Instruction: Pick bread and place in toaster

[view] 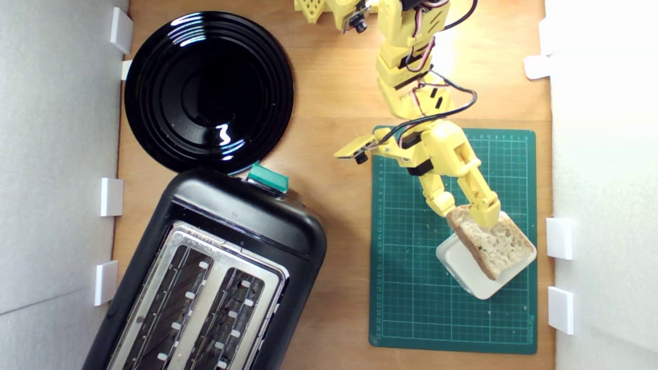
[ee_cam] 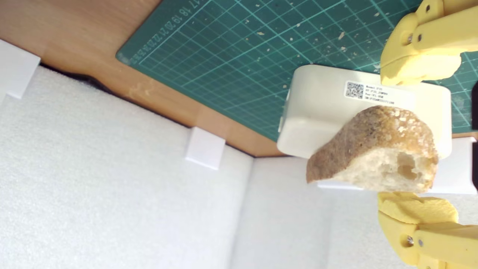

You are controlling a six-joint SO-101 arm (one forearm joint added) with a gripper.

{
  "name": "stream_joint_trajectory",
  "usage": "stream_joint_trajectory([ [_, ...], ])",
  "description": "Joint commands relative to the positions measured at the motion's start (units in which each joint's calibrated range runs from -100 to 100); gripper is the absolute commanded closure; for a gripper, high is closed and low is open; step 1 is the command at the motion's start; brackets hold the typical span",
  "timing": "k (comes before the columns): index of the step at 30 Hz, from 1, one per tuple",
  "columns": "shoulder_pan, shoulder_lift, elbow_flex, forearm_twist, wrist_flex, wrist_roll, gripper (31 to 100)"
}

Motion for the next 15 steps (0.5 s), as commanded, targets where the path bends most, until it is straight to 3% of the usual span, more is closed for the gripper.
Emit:
stream_joint_trajectory([
  [1,-0.7,-0.4,-2.7,0.3,-1.6,1.0,39.1],
  [15,-0.4,0.0,-4.8,-0.3,-1.5,-0.2,39.4],
])
